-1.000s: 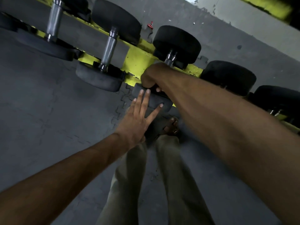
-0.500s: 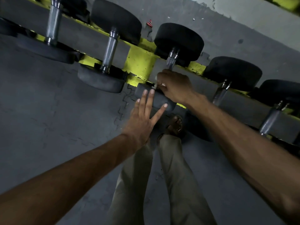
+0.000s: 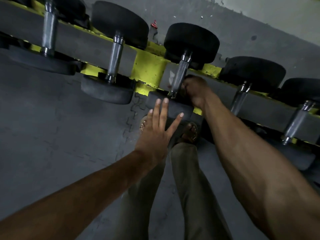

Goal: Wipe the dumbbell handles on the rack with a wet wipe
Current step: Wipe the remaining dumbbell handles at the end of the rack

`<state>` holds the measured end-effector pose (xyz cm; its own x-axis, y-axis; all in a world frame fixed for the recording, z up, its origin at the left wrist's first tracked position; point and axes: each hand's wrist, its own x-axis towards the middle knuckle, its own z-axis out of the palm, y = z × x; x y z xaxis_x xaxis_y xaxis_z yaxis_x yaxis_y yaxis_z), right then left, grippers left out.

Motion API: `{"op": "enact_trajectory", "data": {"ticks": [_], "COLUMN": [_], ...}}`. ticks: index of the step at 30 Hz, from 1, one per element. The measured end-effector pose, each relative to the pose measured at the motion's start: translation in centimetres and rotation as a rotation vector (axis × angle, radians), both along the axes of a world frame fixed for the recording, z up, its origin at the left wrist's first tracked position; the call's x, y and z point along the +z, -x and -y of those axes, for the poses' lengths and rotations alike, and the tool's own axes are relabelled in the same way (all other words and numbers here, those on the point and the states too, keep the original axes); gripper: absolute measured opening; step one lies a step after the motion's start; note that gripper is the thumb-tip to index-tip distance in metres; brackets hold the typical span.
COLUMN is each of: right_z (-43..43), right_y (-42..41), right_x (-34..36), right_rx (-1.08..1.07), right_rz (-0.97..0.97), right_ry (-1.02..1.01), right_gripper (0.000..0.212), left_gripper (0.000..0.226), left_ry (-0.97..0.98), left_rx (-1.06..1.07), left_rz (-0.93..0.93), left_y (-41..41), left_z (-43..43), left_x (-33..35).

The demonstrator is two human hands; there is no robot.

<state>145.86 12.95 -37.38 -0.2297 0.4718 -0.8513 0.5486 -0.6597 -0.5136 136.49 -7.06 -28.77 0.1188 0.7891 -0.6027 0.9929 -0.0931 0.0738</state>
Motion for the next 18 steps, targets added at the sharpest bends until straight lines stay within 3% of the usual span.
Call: {"op": "enact_trajectory", "data": {"ticks": [2,5,6,8,11,14,18], "right_z": [-1.2,-2.0,-1.8,-1.0,1.6,3.9,2.3], "right_y": [0.5,2.6,3.0,2.7,0.9,0.8,1.1], "right_x": [-0.8,1.2,1.5,2.0,3.1,3.5,2.8], "right_rx": [-0.168,-0.624,-0.684,-0.523,-0.071,0.157,0.58], "right_rz": [-0.074,-0.325,-0.313,-0.105,0.274,0.293,0.282], "right_ry": [0.009,0.039,0.003,-0.136,-0.532,-0.886,-1.199], "right_gripper": [0.022,0.025,0.026,0.025,0.015,0.01,0.016], "left_gripper": [0.081,0.083,0.082,0.08,0.074,0.073,0.081], "left_ry": [0.018,-0.004,-0.016,-0.026,-0.042,-0.058,-0.048], "left_rx": [-0.022,-0.028,-0.022,-0.033,-0.033,-0.029,-0.067], "left_rz": [0.0,-0.004,-0.003,-0.008,-0.013,-0.01,-0.023], "left_y": [-0.1,0.0,0.1,0.2,0.2,0.3,0.7], "left_z": [0.0,-0.1,-0.1,-0.2,-0.2,0.1,0.1], "left_x": [0.2,0.4,0.5,0.6,0.7,0.3,0.3]}}
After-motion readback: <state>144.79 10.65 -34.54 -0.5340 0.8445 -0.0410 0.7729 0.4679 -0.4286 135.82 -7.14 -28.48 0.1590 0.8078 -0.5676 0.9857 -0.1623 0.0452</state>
